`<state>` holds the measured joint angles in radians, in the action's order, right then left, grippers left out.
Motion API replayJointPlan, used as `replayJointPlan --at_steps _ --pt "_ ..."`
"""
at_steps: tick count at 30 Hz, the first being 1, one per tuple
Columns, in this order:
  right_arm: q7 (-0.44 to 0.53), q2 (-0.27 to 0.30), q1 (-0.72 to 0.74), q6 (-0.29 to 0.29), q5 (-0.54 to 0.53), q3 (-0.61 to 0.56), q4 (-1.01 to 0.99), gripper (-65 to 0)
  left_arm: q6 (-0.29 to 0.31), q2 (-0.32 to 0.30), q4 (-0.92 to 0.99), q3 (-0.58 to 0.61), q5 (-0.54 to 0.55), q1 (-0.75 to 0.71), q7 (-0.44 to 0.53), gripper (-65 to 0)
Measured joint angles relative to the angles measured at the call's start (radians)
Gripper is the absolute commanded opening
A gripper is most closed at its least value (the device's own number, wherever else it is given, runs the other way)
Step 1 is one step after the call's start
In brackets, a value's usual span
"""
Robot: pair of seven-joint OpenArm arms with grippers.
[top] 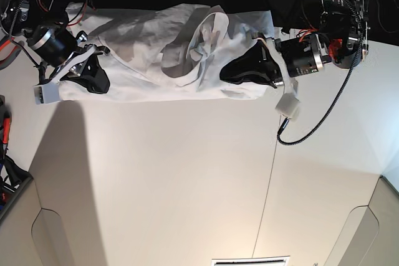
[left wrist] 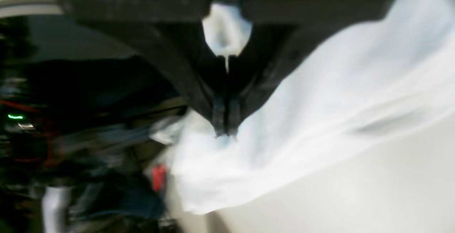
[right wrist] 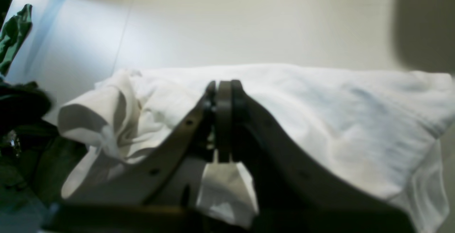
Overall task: Layout the t-shirt on the table in an organized manner, then fold the t-shirt properly
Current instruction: 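Push the folded end further toward the right gripper with the left gripper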
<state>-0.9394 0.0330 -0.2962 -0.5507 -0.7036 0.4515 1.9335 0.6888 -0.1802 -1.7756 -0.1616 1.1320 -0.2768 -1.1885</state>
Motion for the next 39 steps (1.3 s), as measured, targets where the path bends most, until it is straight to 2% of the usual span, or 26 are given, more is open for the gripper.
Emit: replayJointPlan --at_steps 4,7,10,14,20,25,26,28,32,36,39 --pt "0.000 0.000 0.000 0.000 -0.001 0.000 0.000 -65.0 0.000 0.000 0.075 0.043 -0.035 0.000 0.013 -65.0" --pt "0.002 0.000 0.000 0.000 0.000 0.000 0.000 -65.0 0.000 0.000 0.114 0.127 -0.049 0.000 0.081 -65.0" --pt "0.003 0.000 0.000 0.000 -0.001 0.000 0.000 -65.0 0.000 0.000 0.142 0.235 -0.168 0.022 0.178 -65.0" --pt "0.003 0.000 0.000 0.000 -0.001 0.000 0.000 -65.0 -0.001 0.026 0.194 0.332 -0.311 0.080 0.261 -65.0" --pt "0.003 0.000 0.000 0.000 -0.006 0.000 0.000 -65.0 -0.003 0.086 0.270 0.359 -0.410 0.171 0.287 -65.0" --pt "0.003 0.000 0.000 0.000 -0.018 0.000 0.000 -65.0 -0.003 0.083 0.313 0.359 -0.409 0.204 0.314 -65.0" --pt "0.003 0.000 0.000 0.000 -0.019 0.000 0.000 -65.0 -0.003 0.081 0.313 0.359 -0.388 0.208 0.314 -65.0" --pt "0.003 0.000 0.000 0.000 -0.019 0.000 0.000 -65.0 -0.003 0.081 0.308 0.337 -0.259 0.217 0.294 -65.0" --pt "0.003 0.000 0.003 0.000 -0.018 0.000 0.000 -65.0 0.000 0.083 0.249 0.209 0.040 0.227 0.082 -65.0" --pt "0.003 0.000 0.003 0.000 -0.019 0.000 0.000 -65.0 0.000 0.070 0.236 0.066 0.156 0.222 -0.186 -65.0" --pt "0.003 0.000 0.003 0.000 -0.018 0.000 0.000 -65.0 0.001 -0.006 0.235 0.032 0.229 0.179 -0.206 -65.0"
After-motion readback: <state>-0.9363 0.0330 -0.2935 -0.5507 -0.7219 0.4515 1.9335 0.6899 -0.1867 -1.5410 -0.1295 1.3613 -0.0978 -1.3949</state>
